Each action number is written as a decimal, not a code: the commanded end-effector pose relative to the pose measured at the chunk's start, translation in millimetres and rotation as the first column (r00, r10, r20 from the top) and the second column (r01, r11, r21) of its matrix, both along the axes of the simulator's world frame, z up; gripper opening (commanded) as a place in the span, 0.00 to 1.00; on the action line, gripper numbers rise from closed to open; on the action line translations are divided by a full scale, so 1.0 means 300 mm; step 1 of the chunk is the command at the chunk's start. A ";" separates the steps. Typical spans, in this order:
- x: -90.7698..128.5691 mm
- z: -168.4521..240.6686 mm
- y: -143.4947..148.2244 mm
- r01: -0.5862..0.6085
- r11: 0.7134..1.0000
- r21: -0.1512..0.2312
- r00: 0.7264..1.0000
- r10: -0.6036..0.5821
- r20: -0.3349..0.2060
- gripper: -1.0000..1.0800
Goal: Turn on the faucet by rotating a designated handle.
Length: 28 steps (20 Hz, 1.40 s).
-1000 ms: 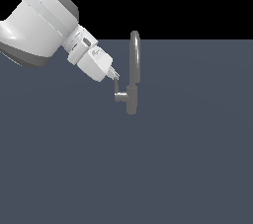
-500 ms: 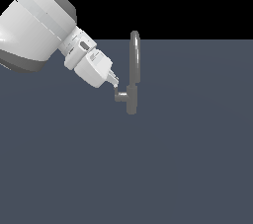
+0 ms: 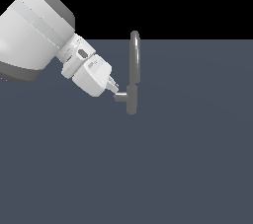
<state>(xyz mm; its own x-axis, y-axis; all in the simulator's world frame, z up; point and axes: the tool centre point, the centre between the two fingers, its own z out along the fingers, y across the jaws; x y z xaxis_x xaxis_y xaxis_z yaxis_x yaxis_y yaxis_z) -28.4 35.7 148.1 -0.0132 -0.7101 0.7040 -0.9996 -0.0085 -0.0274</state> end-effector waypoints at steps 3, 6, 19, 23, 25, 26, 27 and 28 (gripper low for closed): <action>-0.056 -0.091 -0.004 0.004 1.000 -0.005 1.000 -0.004 -0.018 0.00; -0.085 -0.142 -0.005 0.006 1.000 -0.004 1.000 -0.006 -0.023 0.00; -0.048 -0.282 -0.004 0.005 1.000 -0.004 1.000 -0.006 -0.020 0.00; -0.006 -0.224 0.001 0.000 1.000 -0.003 1.000 0.000 0.022 0.00; 0.007 -0.246 0.000 0.001 1.000 -0.003 1.000 -0.001 0.016 0.00; 0.013 -0.257 0.000 0.001 1.000 -0.003 1.000 -0.001 0.014 0.00; 0.019 -0.267 0.000 0.002 1.000 -0.003 1.000 -0.002 0.011 0.00; 0.024 -0.278 -0.001 0.002 1.000 -0.003 1.000 -0.002 0.009 0.00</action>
